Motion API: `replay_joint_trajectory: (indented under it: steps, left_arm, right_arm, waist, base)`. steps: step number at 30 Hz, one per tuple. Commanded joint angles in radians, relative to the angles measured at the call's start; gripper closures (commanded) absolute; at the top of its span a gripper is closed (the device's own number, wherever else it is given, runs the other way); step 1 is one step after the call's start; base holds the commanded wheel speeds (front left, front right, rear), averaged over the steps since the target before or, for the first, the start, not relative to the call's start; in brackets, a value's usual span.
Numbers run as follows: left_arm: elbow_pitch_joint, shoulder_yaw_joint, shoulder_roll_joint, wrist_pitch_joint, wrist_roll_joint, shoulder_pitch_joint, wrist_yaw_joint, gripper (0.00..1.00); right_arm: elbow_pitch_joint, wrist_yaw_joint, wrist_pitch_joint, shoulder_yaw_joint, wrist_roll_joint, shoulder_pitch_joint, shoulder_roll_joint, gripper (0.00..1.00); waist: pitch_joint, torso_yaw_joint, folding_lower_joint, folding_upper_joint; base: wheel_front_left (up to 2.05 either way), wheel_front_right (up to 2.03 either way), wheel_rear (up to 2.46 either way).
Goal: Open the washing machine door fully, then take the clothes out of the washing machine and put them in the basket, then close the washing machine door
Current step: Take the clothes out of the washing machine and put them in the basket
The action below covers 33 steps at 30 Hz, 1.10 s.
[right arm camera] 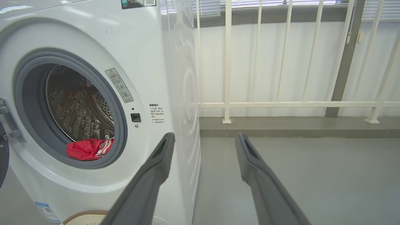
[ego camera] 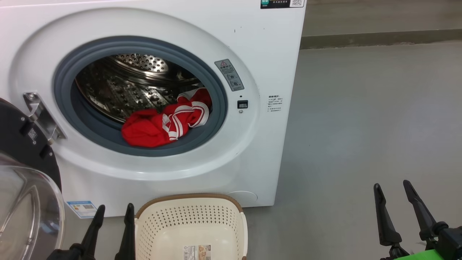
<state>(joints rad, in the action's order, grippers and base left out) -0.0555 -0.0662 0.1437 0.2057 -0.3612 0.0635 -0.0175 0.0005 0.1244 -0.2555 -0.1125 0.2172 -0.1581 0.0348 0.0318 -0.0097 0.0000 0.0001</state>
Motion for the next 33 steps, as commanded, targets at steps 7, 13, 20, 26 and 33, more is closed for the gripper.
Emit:
replay_joint_trajectory:
  steps: [7,13,20,26,33]
  left_arm:
    - [0.01,0.02,0.014,0.021,0.01,-0.056,-0.006,0.0]
    - [0.007,0.014,0.016,0.025,0.012,-0.063,-0.007,0.0]
    - [0.009,0.003,0.018,0.027,0.013,-0.074,-0.006,0.0]
    - [0.013,-0.003,0.017,0.027,0.001,-0.103,0.004,0.0]
    - [0.011,-0.015,0.015,0.033,0.007,-0.175,0.006,0.0]
  right_arm:
    - [-0.024,0.006,-0.006,0.026,-0.012,0.039,0.015,0.0]
    - [-0.027,0.006,-0.006,0.032,-0.014,0.041,0.015,0.0]
    - [-0.031,0.006,-0.006,0.038,-0.018,0.039,0.015,0.0]
    - [-0.039,0.006,-0.006,0.048,-0.025,0.054,0.015,0.0]
    - [-0.049,0.006,-0.006,0.063,-0.034,0.088,0.015,0.0]
  waist:
    - [-0.001,0.016,0.0,-0.0001]
    - [-0.01,0.021,0.0,-0.0001]
    - [-0.03,0.029,0.0,-0.0001]
    - [-0.071,0.037,0.0,-0.0001]
    - [-0.15,0.045,0.0,-0.0001]
  base:
    - [0.0,0.0,0.0]
    - [0.0,0.0,0.0]
    - [0.0,0.0,0.0]
    - [0.0,0.0,0.0]
    - [0.0,0.0,0.0]
